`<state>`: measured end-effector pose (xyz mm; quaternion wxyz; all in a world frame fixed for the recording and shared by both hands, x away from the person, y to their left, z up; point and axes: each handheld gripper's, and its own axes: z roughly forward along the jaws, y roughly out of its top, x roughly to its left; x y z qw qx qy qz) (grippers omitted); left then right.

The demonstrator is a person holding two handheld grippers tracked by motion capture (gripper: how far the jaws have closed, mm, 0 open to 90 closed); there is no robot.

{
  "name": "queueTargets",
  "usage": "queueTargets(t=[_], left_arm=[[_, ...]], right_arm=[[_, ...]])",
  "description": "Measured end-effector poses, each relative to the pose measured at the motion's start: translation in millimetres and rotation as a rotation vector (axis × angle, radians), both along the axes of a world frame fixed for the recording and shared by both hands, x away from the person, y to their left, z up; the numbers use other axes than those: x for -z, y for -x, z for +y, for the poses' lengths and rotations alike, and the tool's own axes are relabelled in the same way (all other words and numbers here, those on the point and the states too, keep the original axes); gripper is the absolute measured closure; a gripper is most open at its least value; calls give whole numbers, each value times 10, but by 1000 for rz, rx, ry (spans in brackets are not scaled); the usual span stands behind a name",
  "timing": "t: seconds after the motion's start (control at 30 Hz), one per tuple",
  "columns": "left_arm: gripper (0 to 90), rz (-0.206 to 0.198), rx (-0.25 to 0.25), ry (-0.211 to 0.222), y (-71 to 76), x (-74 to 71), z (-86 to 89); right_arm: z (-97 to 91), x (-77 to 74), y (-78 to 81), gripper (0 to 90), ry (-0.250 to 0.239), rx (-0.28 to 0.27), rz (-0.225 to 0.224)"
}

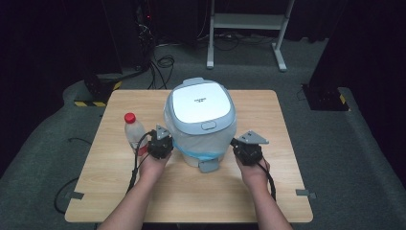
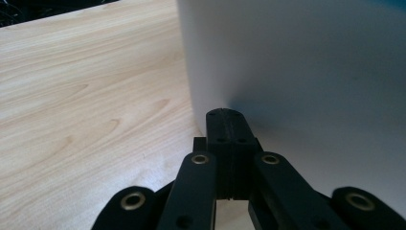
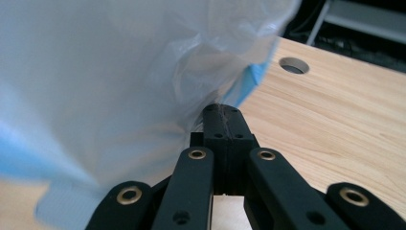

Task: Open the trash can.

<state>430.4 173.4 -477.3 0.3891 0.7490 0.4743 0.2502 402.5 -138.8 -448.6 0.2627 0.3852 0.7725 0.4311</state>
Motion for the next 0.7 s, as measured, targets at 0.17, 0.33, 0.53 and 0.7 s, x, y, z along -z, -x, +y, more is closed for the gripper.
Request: queueTargets(t=[0.17, 0.33, 0.53, 0.7], left_arm=[[875, -11, 6, 1, 58, -15, 9], [888, -37, 19, -2, 147, -58, -10], [896, -52, 27, -13, 219, -51, 4], [871, -58, 44, 5, 247, -43, 73]], right_arm=[[4, -23, 108, 900, -1, 10, -45], [10, -16, -42, 900, 5, 61, -17], [68, -3, 10, 900, -37, 47, 5], [103, 15, 123, 900, -25, 15, -7]])
